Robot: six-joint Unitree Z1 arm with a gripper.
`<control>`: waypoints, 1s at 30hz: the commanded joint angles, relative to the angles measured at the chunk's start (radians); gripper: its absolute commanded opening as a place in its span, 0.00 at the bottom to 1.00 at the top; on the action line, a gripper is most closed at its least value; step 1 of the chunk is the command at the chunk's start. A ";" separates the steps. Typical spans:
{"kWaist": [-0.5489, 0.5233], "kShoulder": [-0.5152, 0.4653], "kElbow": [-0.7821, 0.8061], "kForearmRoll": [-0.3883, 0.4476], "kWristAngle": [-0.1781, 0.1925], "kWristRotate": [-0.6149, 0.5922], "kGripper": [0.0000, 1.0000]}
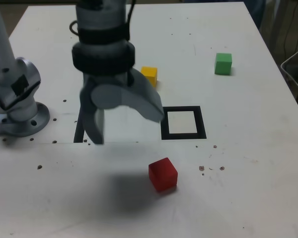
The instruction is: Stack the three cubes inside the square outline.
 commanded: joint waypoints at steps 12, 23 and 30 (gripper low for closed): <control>-0.051 0.183 -0.090 -0.069 0.046 -0.179 0.96; -0.029 0.297 -0.118 -0.115 0.065 -0.209 0.91; -0.007 0.347 -0.138 -0.119 0.058 -0.204 0.81</control>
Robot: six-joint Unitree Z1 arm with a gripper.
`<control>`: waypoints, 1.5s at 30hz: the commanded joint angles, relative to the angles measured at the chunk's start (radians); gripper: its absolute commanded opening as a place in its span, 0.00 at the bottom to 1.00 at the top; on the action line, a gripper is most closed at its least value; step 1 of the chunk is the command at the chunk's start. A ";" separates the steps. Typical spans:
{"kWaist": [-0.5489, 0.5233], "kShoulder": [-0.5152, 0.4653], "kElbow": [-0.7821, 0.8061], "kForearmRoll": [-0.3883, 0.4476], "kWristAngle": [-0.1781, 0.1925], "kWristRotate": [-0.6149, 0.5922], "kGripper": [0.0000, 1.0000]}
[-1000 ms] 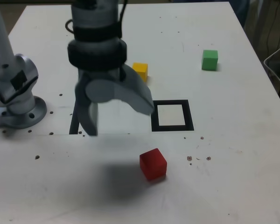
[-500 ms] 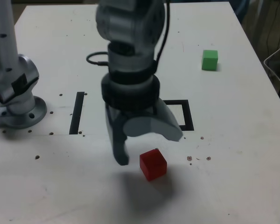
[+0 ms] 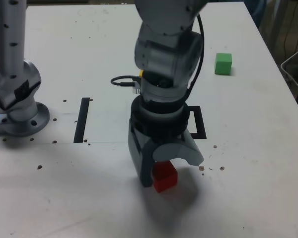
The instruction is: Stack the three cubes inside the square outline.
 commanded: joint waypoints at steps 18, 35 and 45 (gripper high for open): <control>0.014 0.024 -0.024 -0.008 -0.028 -0.004 0.35; 0.025 0.018 -0.016 -0.022 -0.010 0.025 0.18; 0.093 -0.039 -0.090 0.104 0.038 0.175 0.17</control>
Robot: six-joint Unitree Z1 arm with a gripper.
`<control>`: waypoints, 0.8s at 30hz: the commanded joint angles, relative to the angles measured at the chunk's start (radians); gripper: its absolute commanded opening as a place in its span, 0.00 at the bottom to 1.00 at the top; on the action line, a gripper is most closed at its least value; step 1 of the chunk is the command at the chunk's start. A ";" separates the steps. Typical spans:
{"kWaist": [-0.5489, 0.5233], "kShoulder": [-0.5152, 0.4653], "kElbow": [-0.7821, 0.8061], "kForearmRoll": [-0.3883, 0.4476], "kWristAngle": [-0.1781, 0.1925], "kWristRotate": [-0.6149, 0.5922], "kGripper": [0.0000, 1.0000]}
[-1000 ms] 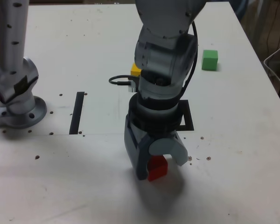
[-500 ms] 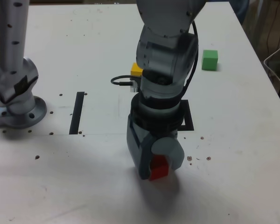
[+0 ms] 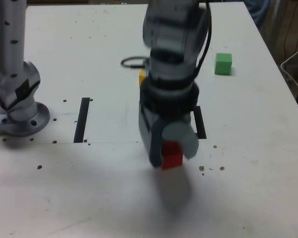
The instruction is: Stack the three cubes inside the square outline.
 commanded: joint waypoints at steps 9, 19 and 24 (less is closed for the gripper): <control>0.136 0.008 -0.117 0.149 0.027 0.324 0.17; 0.254 0.033 -0.177 0.223 0.072 0.492 0.18; 0.279 0.063 -0.160 0.180 0.069 0.502 0.18</control>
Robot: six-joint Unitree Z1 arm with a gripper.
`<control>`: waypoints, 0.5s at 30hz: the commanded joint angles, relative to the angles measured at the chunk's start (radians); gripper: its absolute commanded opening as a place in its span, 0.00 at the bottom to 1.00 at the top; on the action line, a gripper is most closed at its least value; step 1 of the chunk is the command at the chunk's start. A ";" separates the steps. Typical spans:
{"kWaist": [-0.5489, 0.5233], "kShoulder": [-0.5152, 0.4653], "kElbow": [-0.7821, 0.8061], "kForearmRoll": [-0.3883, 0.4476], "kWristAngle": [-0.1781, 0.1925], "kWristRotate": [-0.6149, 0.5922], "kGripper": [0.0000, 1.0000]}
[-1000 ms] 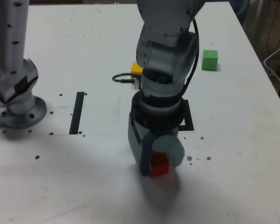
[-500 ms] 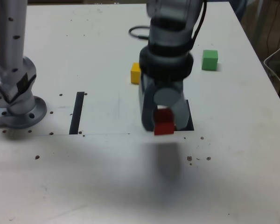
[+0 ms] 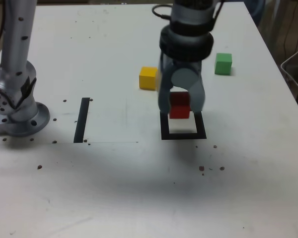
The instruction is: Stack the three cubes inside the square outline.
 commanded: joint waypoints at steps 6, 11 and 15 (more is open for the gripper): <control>0.070 0.050 0.027 -0.037 -0.007 0.029 0.18; 0.094 0.065 0.028 -0.049 0.000 0.046 0.18; 0.098 0.072 0.032 -0.054 -0.004 0.053 0.18</control>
